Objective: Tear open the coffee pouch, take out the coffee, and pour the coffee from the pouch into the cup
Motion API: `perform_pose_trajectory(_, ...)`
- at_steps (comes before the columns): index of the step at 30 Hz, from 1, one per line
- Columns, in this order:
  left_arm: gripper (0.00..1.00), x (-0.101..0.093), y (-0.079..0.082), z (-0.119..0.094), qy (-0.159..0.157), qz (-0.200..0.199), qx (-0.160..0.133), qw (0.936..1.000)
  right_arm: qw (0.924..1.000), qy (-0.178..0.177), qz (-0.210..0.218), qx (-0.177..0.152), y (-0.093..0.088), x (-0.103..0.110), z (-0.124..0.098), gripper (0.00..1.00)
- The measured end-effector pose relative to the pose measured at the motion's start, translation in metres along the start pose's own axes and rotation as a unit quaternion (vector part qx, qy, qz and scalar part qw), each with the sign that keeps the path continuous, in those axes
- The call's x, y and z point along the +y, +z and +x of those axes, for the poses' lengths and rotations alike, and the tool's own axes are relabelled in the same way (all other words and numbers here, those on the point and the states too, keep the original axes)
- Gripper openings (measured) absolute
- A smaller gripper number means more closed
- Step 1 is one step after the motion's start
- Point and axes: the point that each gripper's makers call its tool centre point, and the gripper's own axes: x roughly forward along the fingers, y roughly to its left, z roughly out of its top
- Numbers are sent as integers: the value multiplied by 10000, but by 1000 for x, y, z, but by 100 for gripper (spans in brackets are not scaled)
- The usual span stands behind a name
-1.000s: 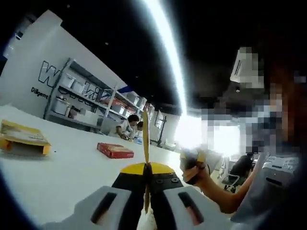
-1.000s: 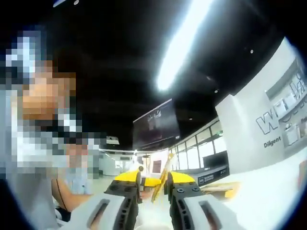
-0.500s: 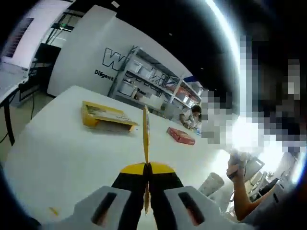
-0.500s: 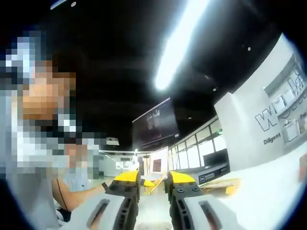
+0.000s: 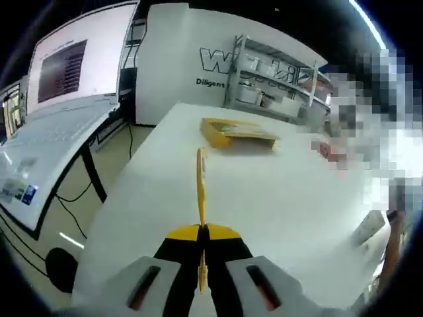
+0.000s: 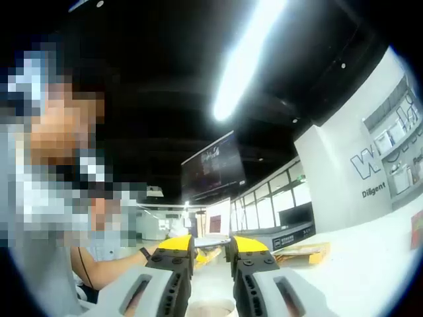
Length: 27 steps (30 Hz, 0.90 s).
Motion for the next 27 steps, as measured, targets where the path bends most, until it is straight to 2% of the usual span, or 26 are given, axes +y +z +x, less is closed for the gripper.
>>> perform_pose_trajectory(5,5,13,-8,7,257,122,154,9995,10000,-14,-5,17,-1,1,0,23)
perform_pose_trajectory(10,7,19,-4,6,420,252,-60,9988,10000,-18,2,49,-4,2,0,23)
perform_pose_trajectory(13,16,24,-2,2,616,403,-173,9971,10000,-16,0,61,-5,2,1,23)
perform_pose_trajectory(15,22,23,1,3,553,383,-247,9974,10000,-14,-3,55,-5,2,1,23)
perform_pose_trajectory(18,25,22,0,2,517,404,-269,9975,10000,-19,-1,66,-6,2,2,23)
perform_pose_trajectory(20,27,18,5,-1,418,350,-471,9974,10000,-22,2,81,-7,2,2,23)
perform_pose_trajectory(23,26,0,16,-5,27,228,-823,9963,9999,-45,36,120,-11,1,3,23)
perform_pose_trajectory(25,26,-18,29,-12,-264,336,-1288,9908,9998,-44,62,180,-15,0,4,25)
perform_pose_trajectory(26,26,-26,32,-15,-407,189,-1426,9888,9997,-23,83,215,-17,2,5,27)
perform_pose_trajectory(27,26,-43,41,-21,-733,281,-1750,9814,9997,-16,81,236,-19,2,5,29)
